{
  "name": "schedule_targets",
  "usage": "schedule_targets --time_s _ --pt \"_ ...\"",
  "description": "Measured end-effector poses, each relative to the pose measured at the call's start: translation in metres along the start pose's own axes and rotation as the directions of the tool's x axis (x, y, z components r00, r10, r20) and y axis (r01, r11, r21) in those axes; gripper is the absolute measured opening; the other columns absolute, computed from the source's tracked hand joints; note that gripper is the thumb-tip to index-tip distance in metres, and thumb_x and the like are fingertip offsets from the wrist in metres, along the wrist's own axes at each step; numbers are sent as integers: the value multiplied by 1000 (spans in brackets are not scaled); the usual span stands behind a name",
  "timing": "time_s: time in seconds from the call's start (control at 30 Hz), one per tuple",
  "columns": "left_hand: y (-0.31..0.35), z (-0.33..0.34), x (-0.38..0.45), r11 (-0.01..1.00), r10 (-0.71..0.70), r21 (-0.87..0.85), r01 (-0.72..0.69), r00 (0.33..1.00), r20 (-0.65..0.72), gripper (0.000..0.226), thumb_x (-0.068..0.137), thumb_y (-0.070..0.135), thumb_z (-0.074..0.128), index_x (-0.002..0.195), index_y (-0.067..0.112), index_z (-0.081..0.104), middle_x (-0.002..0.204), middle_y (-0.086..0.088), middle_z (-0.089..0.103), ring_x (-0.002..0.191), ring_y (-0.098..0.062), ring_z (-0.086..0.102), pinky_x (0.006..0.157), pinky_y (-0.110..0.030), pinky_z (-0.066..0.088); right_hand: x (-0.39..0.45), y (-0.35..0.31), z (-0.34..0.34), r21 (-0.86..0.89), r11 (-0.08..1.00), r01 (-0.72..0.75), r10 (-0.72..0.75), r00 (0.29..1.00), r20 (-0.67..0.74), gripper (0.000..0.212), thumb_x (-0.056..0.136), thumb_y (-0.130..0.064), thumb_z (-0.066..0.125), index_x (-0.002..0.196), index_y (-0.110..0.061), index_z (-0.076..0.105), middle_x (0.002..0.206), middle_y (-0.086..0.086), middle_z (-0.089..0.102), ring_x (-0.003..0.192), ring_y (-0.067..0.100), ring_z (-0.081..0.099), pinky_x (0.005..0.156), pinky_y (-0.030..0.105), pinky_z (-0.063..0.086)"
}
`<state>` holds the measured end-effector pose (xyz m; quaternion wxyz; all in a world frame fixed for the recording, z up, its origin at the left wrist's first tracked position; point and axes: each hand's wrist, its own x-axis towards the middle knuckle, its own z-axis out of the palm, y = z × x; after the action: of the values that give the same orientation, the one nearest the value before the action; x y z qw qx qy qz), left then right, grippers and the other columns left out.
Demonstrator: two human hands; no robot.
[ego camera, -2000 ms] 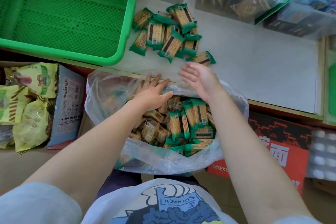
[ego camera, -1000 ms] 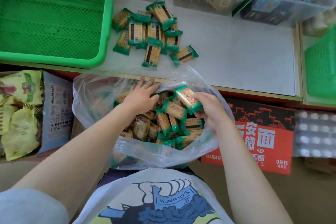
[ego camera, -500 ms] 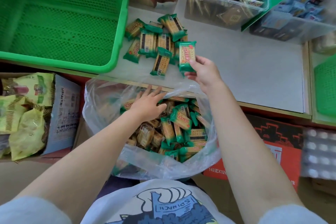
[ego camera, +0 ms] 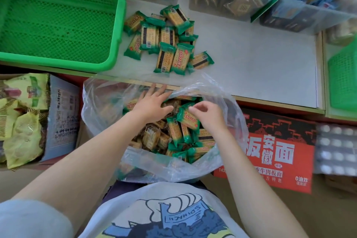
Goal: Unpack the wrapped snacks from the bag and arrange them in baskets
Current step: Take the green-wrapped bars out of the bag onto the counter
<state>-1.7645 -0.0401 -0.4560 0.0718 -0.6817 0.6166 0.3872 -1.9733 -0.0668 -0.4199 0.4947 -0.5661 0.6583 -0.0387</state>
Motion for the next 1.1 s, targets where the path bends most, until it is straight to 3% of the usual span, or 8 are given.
schedule_targets --time_s 0.17,0.4,0.6,0.67,0.77,0.9,1.0,1.1 --pt "0 0 2 1000 -4 -1 4 1000 1 65 101 58 38 158 41 13 167 14 -5 154 -20 -14 122 -50 -4 13 28 22 -153 988 -35 40 999 26 47 83 -38 80 121 -15 63 118 -3 65 106 14 59 87 28 46" --pt "0 2 2 1000 5 -3 -5 1000 -8 65 101 58 38 158 40 14 167 12 -5 154 -21 -14 122 -50 -4 16 40 34 -291 948 -131 144 989 25 63 77 -53 80 123 -16 59 115 0 65 108 21 58 95 40 48" --pt "-1 1 0 1000 5 -22 -5 1000 -9 63 101 58 37 158 41 14 167 13 -4 154 -20 -14 122 -50 -5 0 32 9 -120 989 -92 116 971 212 48 85 -44 76 119 -15 61 114 -2 64 102 16 61 83 31 49" --pt "-2 2 0 999 8 -46 -8 1000 -12 62 101 59 35 158 41 15 167 15 -3 154 -19 -13 122 -50 -5 -10 26 -8 119 983 -136 100 957 273 36 90 -42 71 115 -16 64 109 0 72 98 17 69 90 40 56" --pt "-4 3 1 998 14 -59 -15 1000 -20 62 102 61 32 158 41 16 166 15 -2 153 -19 -13 122 -49 -5 -14 -4 -27 445 871 -207 105 964 243 22 99 -38 58 107 -18 64 96 3 74 78 15 70 68 35 57" --pt "-4 4 2 997 14 -78 -16 1000 -21 62 101 62 31 157 41 17 167 15 -2 153 -19 -14 122 -50 -6 25 -61 -30 419 908 -32 -8 996 92 25 102 -39 55 114 -18 60 106 5 68 88 20 67 65 33 56" --pt "-3 3 2 996 6 -84 -7 1000 -11 62 101 63 31 157 42 16 167 16 -1 153 -18 -14 122 -50 -5 61 -93 -22 521 851 75 -156 981 114 26 101 -20 59 126 -16 51 118 10 65 95 24 70 73 34 60" --pt "-3 3 2 998 8 -64 -9 1000 -14 63 101 64 30 158 42 15 167 15 -2 153 -19 -14 122 -50 -4 77 -95 -12 407 911 67 -94 994 46 36 100 -11 57 135 -7 50 116 11 66 87 21 73 78 30 61"
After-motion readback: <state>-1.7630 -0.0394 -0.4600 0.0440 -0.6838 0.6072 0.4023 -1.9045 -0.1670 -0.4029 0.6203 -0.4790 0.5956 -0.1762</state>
